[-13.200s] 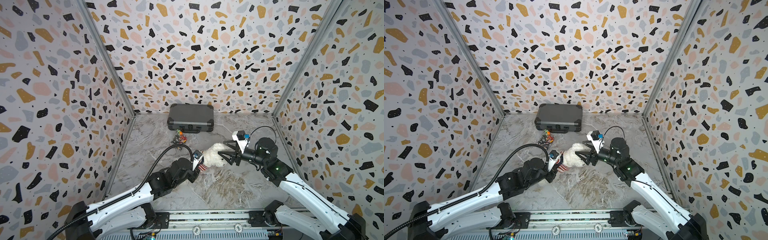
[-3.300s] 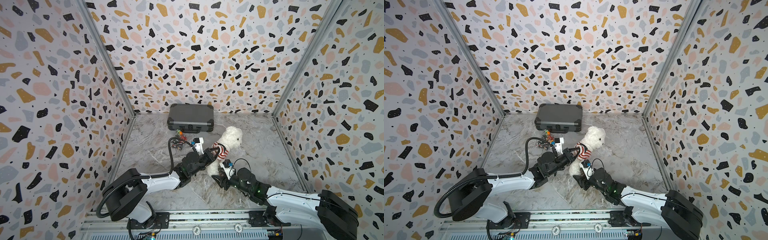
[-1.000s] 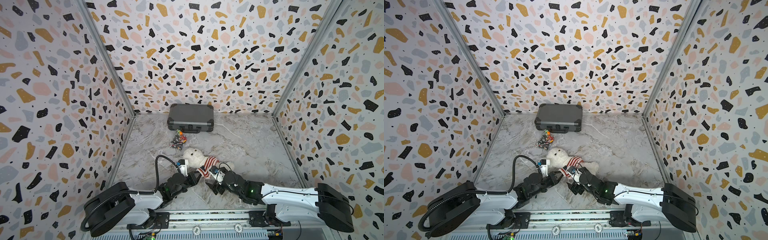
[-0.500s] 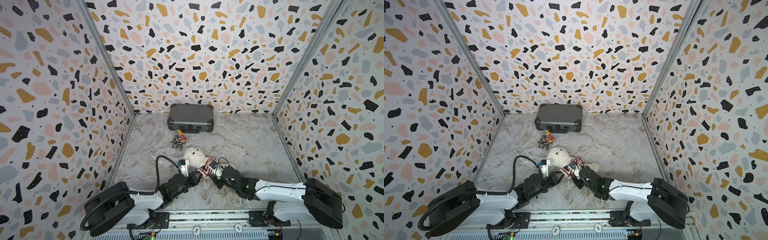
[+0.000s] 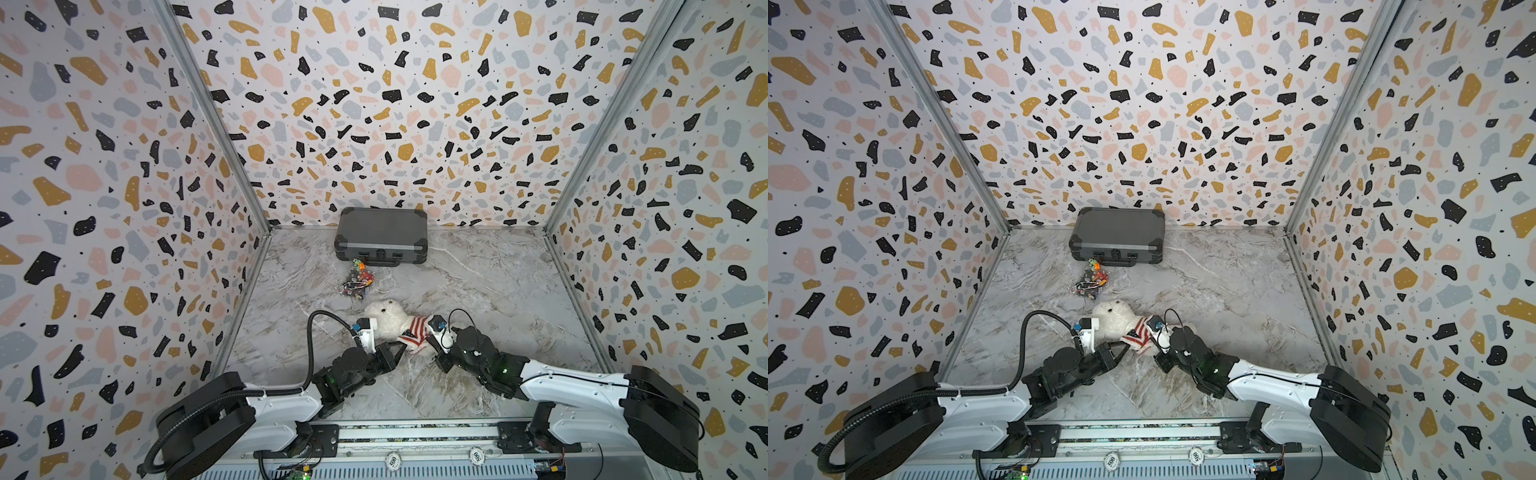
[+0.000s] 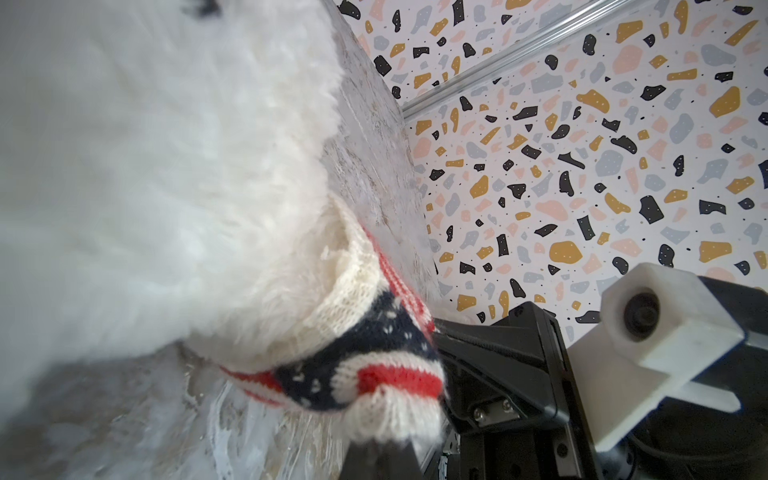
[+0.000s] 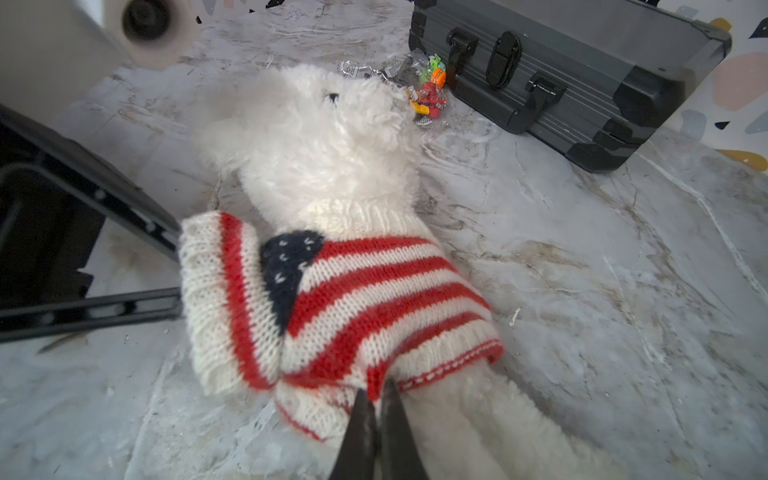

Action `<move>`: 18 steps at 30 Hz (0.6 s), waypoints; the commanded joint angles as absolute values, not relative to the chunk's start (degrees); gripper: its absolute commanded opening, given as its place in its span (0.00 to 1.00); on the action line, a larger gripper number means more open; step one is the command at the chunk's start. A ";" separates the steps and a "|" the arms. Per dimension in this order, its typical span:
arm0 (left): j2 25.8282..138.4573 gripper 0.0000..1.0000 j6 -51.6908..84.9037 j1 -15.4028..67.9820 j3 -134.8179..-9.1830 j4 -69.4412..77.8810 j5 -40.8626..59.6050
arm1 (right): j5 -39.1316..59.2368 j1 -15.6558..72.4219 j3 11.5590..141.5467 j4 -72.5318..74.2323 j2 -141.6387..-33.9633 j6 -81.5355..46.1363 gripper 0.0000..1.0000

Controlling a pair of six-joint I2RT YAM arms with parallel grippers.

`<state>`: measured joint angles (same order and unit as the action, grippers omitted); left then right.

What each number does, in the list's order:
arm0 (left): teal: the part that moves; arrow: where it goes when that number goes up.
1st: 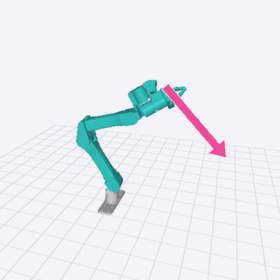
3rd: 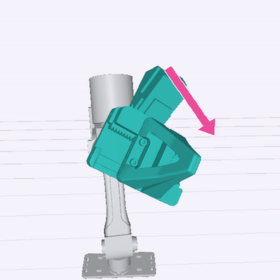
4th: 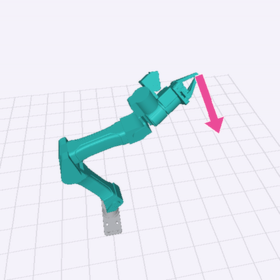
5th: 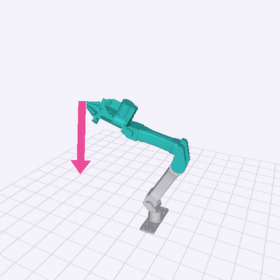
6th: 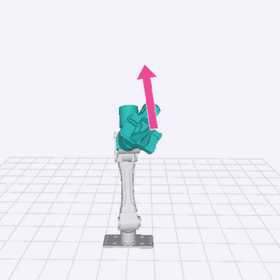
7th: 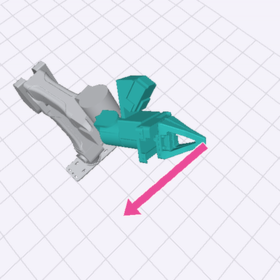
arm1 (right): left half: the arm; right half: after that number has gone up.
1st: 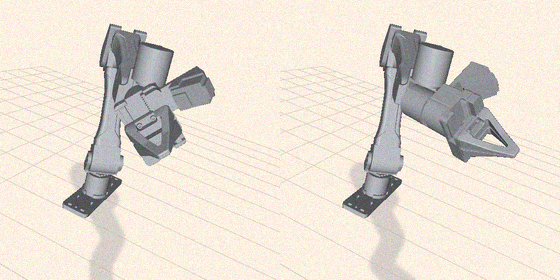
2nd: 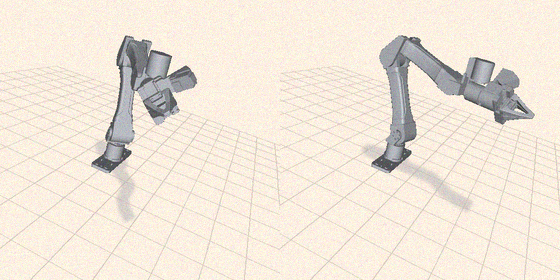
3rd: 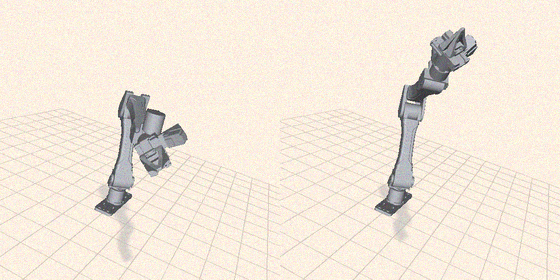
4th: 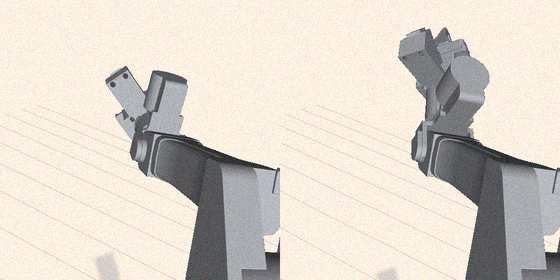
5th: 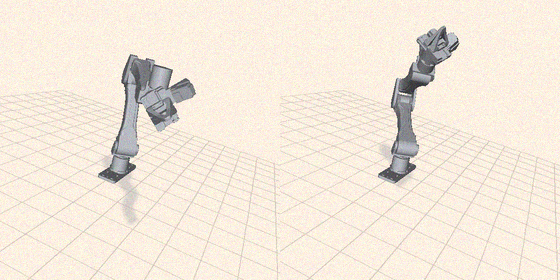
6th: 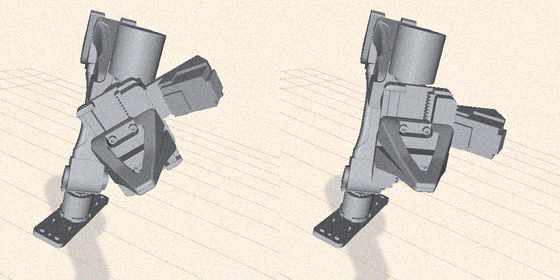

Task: Dress the teddy bear
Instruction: 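Pull the sweater sleeve cuff over the bear's arm with the left gripper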

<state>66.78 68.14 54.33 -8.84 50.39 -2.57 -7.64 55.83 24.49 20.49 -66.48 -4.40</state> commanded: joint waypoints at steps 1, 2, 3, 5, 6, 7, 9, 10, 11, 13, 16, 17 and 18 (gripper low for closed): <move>64.33 0.00 65.28 53.45 -8.36 48.41 -2.62 | -11.69 53.41 22.97 16.53 -64.54 -4.48 0.00; 64.00 0.00 64.68 53.22 -8.35 47.50 -2.27 | -11.69 53.10 22.78 16.31 -64.49 -4.56 0.00; 63.82 0.00 64.14 52.94 -8.27 47.08 -1.78 | -11.65 52.78 22.68 16.20 -64.43 -4.65 0.00; 63.64 0.00 63.35 52.01 -7.60 47.45 -0.05 | -11.60 52.48 22.46 16.07 -64.56 -4.75 0.00; 63.48 0.00 62.97 51.52 -7.10 47.97 1.05 | -11.56 52.39 22.41 15.98 -64.52 -4.83 0.00; 63.37 0.00 62.27 51.06 -6.63 48.60 2.58 | -11.47 52.30 22.33 15.97 -64.55 -4.83 0.00; 63.04 0.00 60.79 50.19 -6.20 49.10 5.66 | -11.43 52.29 22.48 15.75 -64.53 -4.92 0.00; 62.93 0.00 59.65 49.82 -6.23 48.93 7.22 | -11.43 52.22 22.57 15.62 -64.60 -4.92 0.00; 62.74 0.00 58.84 49.59 -6.24 48.25 7.96 | -11.43 52.11 22.59 15.64 -64.68 -5.00 0.00; 62.08 0.00 56.44 49.23 -6.57 46.00 9.39 | -11.34 52.03 22.68 15.69 -64.94 -5.00 0.00; 61.53 0.00 51.99 48.30 -7.94 41.60 12.47 | -11.43 51.69 22.75 15.56 -65.04 -5.14 0.00; 61.61 0.00 50.24 47.98 -8.54 39.86 13.70 | -11.49 51.53 22.67 15.55 -64.89 -5.19 0.00; 61.61 0.00 48.47 47.66 -9.06 38.36 14.55 | -11.43 51.30 22.67 15.42 -64.72 -5.34 0.00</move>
